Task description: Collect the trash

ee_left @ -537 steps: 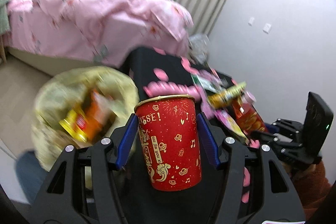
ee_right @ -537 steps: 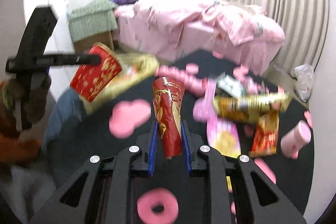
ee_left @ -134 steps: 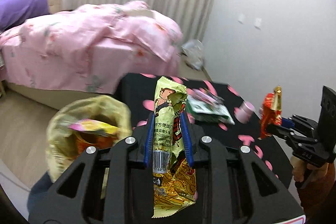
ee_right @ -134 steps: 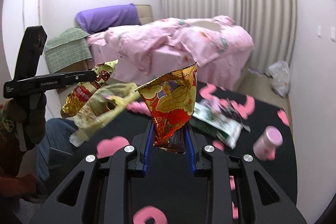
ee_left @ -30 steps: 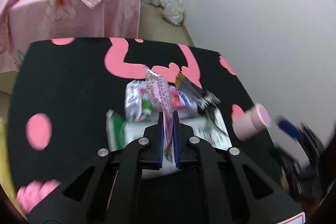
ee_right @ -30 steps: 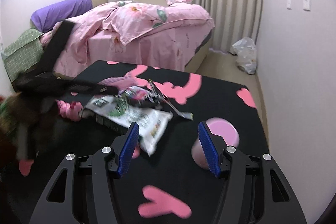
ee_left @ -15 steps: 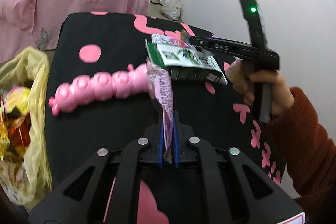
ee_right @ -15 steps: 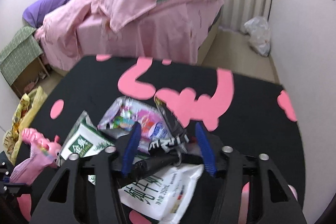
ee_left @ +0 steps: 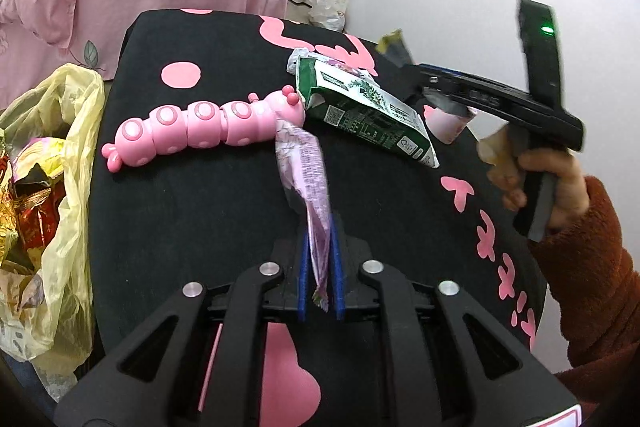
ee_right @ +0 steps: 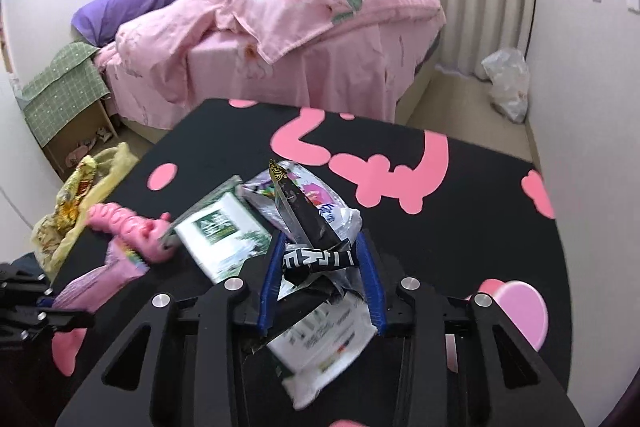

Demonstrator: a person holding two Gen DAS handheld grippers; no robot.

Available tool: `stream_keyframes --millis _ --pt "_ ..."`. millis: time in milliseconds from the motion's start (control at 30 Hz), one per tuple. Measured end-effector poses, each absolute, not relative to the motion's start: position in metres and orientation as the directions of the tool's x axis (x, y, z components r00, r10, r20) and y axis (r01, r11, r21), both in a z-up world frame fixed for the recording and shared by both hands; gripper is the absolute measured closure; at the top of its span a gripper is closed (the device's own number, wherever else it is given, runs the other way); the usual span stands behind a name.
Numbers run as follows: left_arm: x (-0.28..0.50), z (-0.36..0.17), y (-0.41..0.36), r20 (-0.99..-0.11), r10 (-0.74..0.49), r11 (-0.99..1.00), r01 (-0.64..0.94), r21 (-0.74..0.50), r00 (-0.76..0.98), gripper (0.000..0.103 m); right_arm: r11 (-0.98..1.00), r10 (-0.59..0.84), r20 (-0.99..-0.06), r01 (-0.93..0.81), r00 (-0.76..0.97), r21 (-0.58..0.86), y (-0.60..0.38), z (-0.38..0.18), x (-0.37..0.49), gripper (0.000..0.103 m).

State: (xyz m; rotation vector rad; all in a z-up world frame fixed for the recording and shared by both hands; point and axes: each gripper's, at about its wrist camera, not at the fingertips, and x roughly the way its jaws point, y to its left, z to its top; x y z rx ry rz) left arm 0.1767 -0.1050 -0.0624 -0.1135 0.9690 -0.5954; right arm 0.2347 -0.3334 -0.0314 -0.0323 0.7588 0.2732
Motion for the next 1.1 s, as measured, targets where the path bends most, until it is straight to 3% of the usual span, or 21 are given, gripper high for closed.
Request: stream_keyframes --millis 100,200,467,800,1033,1100 --pt "0.174 -0.060 -0.104 -0.739 -0.526 0.834 0.425 -0.351 0.422 0.074 0.958 0.256 -0.660 -0.279 0.706 0.073 -0.333 -0.024 0.212 0.068" --pt "0.171 -0.058 -0.104 -0.741 -0.520 0.835 0.434 -0.337 0.426 0.067 0.953 0.272 -0.651 -0.291 0.709 0.082 -0.335 -0.024 0.190 0.068" --pt "0.162 -0.058 -0.103 -0.745 -0.527 0.824 0.461 -0.329 0.410 0.060 0.955 0.285 -0.656 -0.266 0.699 0.132 -0.344 -0.045 0.137 0.068" --pt "0.136 -0.065 -0.132 -0.755 -0.550 0.770 0.568 -0.292 0.356 0.058 0.972 0.205 -0.688 -0.229 0.696 0.058 -0.357 -0.066 0.097 0.068" --pt "0.138 -0.076 -0.145 -0.774 -0.557 0.759 0.563 -0.328 0.300 0.042 0.979 0.190 -0.694 -0.185 0.695 0.083 -0.380 -0.076 0.078 0.067" --pt "0.136 -0.076 -0.150 -0.779 -0.559 0.752 0.569 -0.332 0.284 0.042 0.975 0.213 -0.692 -0.194 0.690 0.107 -0.385 -0.080 0.073 0.066"
